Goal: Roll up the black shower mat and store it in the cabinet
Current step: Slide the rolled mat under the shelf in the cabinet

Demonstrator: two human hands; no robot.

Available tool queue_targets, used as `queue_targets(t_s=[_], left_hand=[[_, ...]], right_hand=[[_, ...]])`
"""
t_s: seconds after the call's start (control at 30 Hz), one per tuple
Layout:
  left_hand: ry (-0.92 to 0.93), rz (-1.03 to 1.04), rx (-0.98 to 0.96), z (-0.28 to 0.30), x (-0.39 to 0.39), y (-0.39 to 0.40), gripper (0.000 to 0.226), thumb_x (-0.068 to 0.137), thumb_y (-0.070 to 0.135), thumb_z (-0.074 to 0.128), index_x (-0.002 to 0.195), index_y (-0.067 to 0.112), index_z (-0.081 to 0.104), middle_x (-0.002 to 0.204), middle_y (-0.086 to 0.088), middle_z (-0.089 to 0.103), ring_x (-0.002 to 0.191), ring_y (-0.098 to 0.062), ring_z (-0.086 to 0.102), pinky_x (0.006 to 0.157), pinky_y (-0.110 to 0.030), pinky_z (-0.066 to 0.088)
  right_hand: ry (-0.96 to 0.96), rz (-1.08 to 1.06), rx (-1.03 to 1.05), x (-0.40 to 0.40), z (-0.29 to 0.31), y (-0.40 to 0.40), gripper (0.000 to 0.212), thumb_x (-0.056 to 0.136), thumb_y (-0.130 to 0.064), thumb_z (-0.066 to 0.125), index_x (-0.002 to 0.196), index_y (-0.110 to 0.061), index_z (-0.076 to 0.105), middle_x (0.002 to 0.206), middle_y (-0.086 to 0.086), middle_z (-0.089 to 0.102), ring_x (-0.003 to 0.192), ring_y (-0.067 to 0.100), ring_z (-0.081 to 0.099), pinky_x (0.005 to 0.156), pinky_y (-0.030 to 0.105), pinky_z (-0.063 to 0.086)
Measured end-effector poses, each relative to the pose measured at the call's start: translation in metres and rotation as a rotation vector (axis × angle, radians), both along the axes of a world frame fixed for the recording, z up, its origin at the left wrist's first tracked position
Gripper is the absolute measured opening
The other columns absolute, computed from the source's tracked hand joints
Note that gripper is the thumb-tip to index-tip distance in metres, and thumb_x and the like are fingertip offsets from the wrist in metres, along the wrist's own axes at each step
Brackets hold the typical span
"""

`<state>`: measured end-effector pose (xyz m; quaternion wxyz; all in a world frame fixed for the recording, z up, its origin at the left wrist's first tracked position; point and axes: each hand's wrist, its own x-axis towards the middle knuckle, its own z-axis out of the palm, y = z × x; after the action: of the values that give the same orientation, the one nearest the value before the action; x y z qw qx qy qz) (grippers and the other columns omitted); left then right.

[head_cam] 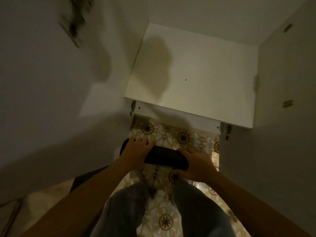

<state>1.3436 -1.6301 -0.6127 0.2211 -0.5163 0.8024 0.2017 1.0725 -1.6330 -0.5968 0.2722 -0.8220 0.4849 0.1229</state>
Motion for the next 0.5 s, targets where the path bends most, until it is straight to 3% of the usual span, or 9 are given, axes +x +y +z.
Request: queue_targets(t_s=[0.13,0.27,0.4,0.5], left_hand=[[-0.005,-0.017,-0.004,-0.156,0.000,-0.056,0.082,0.077,0.045,0.069,0.143,0.022,0.027,0.131,-0.008,0.052,0.111,-0.033,0.055,0.092,-0.048,0.046],[0.022,-0.034,-0.122,-0.283,0.000,-0.110,0.078,0.077,0.044,0.070,0.142,0.022,0.032,0.127,-0.009,0.057,0.104,-0.031,0.060,0.080,-0.041,0.048],[0.102,-0.028,-0.242,-0.356,0.011,-0.171,0.073,0.067,0.048,0.072,0.130,0.026,0.043,0.110,-0.003,0.061,0.094,-0.025,0.062,0.067,-0.032,0.046],[0.152,-0.015,-0.264,-0.380,0.027,-0.210,0.073,0.059,0.047,0.079,0.124,0.028,0.052,0.113,-0.001,0.055,0.100,-0.023,0.059,0.070,-0.031,0.043]], right_hand=[[0.017,0.011,-0.004,0.002,-0.162,-0.056,0.080,0.076,-0.076,0.059,0.139,-0.029,0.047,0.126,0.000,0.065,0.112,0.027,0.062,0.087,0.038,0.052],[-0.024,0.042,-0.022,0.000,-0.295,-0.113,0.081,0.074,-0.081,0.056,0.135,-0.028,0.049,0.123,0.001,0.065,0.113,0.027,0.060,0.088,0.039,0.053],[-0.097,0.041,-0.125,0.006,-0.367,-0.180,0.083,0.071,-0.086,0.055,0.134,-0.035,0.043,0.117,-0.003,0.065,0.103,0.020,0.062,0.082,0.034,0.051],[-0.110,0.083,-0.176,0.018,-0.391,-0.223,0.078,0.073,-0.081,0.062,0.128,-0.031,0.040,0.102,0.000,0.068,0.084,0.023,0.065,0.067,0.033,0.050]])
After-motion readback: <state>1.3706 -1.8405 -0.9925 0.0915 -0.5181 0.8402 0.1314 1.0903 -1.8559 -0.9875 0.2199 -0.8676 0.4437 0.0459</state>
